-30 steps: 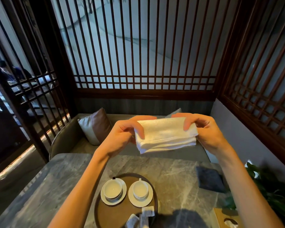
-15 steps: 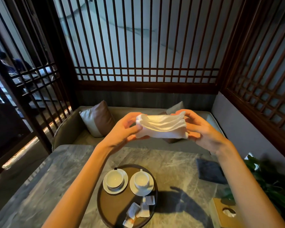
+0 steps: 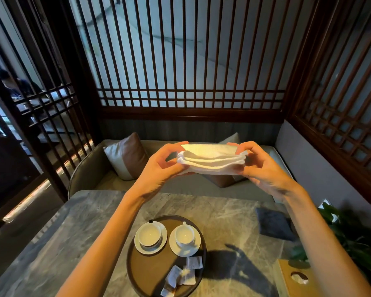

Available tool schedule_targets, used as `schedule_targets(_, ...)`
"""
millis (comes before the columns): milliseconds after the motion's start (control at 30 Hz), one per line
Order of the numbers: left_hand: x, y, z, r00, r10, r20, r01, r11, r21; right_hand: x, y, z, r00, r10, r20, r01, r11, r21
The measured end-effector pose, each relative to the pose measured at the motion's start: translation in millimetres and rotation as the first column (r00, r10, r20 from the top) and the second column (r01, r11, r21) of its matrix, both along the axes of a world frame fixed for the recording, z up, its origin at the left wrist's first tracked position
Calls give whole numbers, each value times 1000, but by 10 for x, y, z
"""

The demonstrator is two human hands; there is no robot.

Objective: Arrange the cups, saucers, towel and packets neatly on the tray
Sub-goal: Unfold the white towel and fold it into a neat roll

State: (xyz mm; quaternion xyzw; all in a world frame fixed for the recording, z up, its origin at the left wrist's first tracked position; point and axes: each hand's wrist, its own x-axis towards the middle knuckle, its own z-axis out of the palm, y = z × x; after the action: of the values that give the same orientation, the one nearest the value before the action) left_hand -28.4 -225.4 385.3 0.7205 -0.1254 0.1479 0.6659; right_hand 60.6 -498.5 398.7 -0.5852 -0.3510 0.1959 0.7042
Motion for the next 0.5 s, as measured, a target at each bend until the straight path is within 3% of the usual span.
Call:
schedule_targets(200, -10, -55, 32, 999, -4, 53, 8, 998, -66, 56, 4, -36, 997, -3, 73, 2, 1000, 24)
schedule_targets(333, 16, -93, 11, 999, 28, 39, -24, 995, -95, 55, 83, -58, 968, -82, 237, 109, 989, -104)
schedule_targets(433, 51, -58, 3, 996, -12, -94, 0, 991, -130, 66, 124, -75, 939, -213, 269, 240, 968, -75)
schedule_targets(500, 70, -13, -3, 969, -116, -218, 75, 979, -188, 99, 129, -106, 936, -301, 181, 324, 939, -114)
